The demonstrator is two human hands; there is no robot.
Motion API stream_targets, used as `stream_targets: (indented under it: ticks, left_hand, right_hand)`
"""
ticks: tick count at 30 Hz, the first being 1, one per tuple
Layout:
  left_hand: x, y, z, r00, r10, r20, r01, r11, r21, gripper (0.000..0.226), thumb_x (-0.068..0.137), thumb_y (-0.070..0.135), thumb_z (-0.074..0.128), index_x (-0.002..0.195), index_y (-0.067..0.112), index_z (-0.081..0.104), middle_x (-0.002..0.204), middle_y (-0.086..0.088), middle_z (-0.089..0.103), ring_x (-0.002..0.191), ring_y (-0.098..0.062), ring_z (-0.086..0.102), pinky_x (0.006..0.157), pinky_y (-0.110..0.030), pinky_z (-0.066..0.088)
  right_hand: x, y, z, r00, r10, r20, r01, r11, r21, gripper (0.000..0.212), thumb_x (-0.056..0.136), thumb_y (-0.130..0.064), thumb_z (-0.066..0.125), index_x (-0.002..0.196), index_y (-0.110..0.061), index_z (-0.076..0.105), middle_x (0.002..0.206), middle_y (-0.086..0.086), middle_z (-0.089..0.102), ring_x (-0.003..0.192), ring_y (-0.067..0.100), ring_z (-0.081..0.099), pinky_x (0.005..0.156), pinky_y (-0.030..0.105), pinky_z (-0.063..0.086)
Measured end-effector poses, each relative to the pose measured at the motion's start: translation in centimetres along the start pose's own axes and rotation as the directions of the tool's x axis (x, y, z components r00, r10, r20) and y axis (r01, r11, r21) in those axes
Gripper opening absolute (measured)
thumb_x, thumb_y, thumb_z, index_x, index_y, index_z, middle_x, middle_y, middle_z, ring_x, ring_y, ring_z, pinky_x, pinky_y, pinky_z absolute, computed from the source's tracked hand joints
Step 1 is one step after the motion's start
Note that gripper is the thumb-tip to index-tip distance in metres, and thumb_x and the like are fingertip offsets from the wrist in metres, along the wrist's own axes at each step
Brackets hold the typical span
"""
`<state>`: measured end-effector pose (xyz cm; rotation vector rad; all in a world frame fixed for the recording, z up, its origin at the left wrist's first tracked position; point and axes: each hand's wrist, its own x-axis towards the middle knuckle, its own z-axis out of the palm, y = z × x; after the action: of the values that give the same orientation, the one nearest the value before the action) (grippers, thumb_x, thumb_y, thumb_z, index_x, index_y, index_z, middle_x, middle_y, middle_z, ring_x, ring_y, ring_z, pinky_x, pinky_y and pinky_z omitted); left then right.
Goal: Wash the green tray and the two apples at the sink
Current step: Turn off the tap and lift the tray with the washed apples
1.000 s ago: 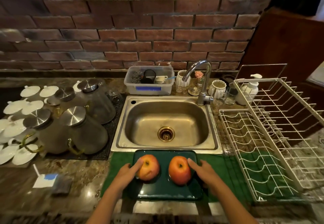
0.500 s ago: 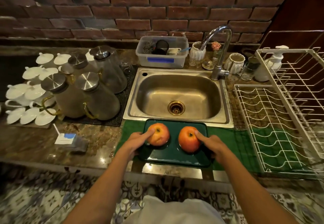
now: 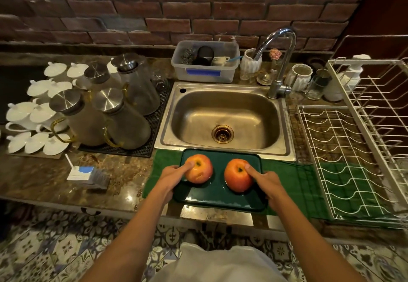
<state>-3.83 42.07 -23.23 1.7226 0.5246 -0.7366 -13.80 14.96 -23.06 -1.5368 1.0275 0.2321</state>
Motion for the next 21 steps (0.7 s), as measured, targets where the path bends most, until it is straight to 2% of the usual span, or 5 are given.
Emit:
stream_targets:
  ticks: [7, 11, 14, 18, 21]
  left_hand:
    - [-0.1, 0.0, 0.4, 0.999, 0.024, -0.028, -0.026, 0.997, -0.076, 0.089, 0.067, 0.049, 0.086, 0.138, 0.005, 0.053, 0.126, -0.011, 0.062, 0.110, -0.025, 0.056, 0.091, -0.038, 0.049]
    - [-0.4, 1.1, 0.4, 0.999, 0.045, -0.029, -0.048, 0.994, -0.099, 0.083, 0.069, 0.045, 0.086, 0.135, 0.004, 0.056, 0.122, -0.012, 0.065, 0.112, -0.027, 0.058, 0.099, -0.041, 0.048]
    - [-0.7, 2.3, 0.5, 0.998, 0.062, -0.030, -0.065, 0.992, -0.104, 0.077, 0.071, 0.040, 0.086, 0.132, 0.002, 0.058, 0.120, -0.013, 0.066, 0.113, -0.028, 0.059, 0.102, -0.043, 0.048]
    - [-1.6, 3.9, 0.7, 0.998, 0.069, 0.007, -0.067, 0.991, -0.113, 0.056, 0.070, 0.039, 0.086, 0.112, 0.007, 0.066, 0.106, -0.012, 0.070, 0.104, -0.029, 0.064, 0.098, -0.046, 0.052]
    - [-2.0, 4.9, 1.0, 0.997, 0.082, 0.006, -0.081, 0.990, -0.118, 0.051, 0.067, 0.043, 0.087, 0.102, 0.010, 0.071, 0.106, -0.013, 0.072, 0.105, -0.030, 0.065, 0.101, -0.049, 0.051]
  right_hand:
    - [-0.3, 0.3, 0.4, 0.998, -0.042, -0.038, 0.043, 0.999, 0.030, 0.106, 0.068, -0.064, 0.076, 0.143, 0.002, 0.039, 0.135, 0.015, 0.052, 0.119, 0.029, 0.052, 0.090, 0.040, 0.047]
    - [-0.5, -0.4, 0.5, 0.998, -0.046, -0.046, 0.048, 0.998, 0.050, 0.109, 0.068, -0.066, 0.075, 0.146, 0.000, 0.036, 0.142, 0.017, 0.049, 0.124, 0.031, 0.050, 0.099, 0.043, 0.047]
    - [-0.6, -1.1, 0.3, 0.997, -0.048, -0.057, 0.051, 0.997, 0.053, 0.104, 0.069, -0.065, 0.075, 0.142, 0.000, 0.040, 0.136, 0.015, 0.052, 0.119, 0.029, 0.053, 0.093, 0.042, 0.049]
    - [-0.7, -2.8, -0.3, 0.995, -0.077, -0.059, 0.081, 0.995, 0.067, 0.074, 0.069, -0.060, 0.077, 0.111, -0.001, 0.061, 0.106, 0.011, 0.064, 0.085, 0.016, 0.059, 0.060, 0.028, 0.044]
    - [-0.7, -4.5, -1.0, 0.992, -0.109, -0.062, 0.114, 0.991, 0.076, 0.068, 0.069, -0.060, 0.078, 0.102, -0.002, 0.062, 0.102, 0.013, 0.066, 0.083, 0.017, 0.060, 0.057, 0.028, 0.043]
